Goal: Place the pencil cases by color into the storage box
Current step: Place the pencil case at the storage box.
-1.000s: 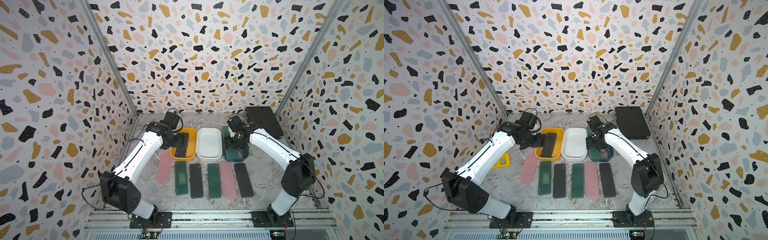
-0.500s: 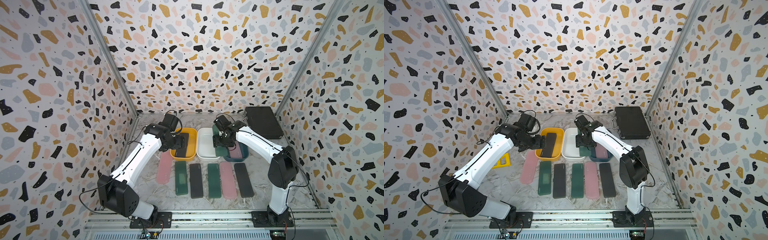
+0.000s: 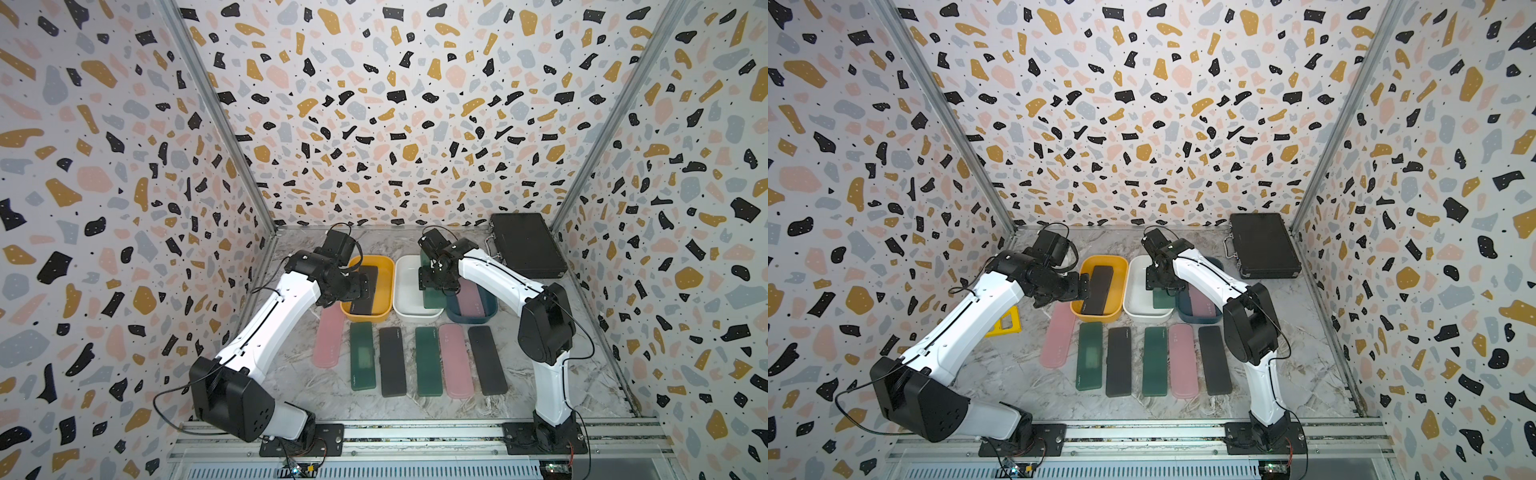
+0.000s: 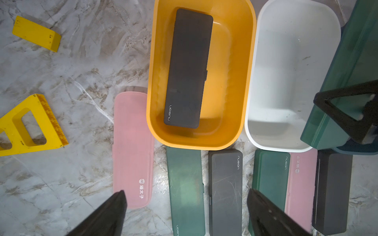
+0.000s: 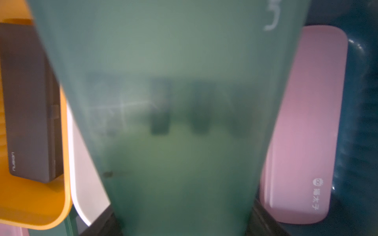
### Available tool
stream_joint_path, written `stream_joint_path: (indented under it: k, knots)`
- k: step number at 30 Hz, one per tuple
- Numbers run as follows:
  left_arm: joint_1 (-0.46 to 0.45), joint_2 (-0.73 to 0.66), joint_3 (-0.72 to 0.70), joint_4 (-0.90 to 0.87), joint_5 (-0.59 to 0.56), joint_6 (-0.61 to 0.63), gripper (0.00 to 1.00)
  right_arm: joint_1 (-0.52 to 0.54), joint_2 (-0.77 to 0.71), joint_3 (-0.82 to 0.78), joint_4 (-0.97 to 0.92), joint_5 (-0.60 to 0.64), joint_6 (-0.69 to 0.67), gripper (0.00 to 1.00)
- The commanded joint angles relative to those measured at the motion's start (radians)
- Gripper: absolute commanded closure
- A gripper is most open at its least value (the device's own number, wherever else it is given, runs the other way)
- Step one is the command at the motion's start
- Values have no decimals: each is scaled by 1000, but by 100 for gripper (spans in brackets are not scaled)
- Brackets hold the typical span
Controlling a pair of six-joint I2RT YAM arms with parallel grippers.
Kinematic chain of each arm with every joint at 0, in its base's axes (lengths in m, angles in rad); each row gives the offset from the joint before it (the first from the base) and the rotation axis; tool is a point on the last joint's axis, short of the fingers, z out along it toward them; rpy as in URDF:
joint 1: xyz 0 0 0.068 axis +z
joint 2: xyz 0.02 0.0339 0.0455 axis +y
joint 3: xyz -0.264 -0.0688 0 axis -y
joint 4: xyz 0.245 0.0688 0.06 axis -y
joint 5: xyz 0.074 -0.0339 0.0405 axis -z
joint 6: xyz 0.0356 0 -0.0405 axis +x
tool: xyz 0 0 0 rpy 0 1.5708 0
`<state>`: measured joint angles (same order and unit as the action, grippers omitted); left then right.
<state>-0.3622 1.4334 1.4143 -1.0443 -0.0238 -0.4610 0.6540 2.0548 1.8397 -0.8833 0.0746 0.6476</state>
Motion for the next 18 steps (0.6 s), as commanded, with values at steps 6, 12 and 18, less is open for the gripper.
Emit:
stream_joint_path:
  k: [6,12,18]
  knots:
    - [2,-24,-22,16,0,-7,4,16,66,116,-18,4,30,43]
    - [2,-26,-24,17,-2,-4,4,23,134,179,-35,-1,35,44]
    - [2,-26,-32,16,-2,-1,4,24,181,202,-37,-6,38,44]
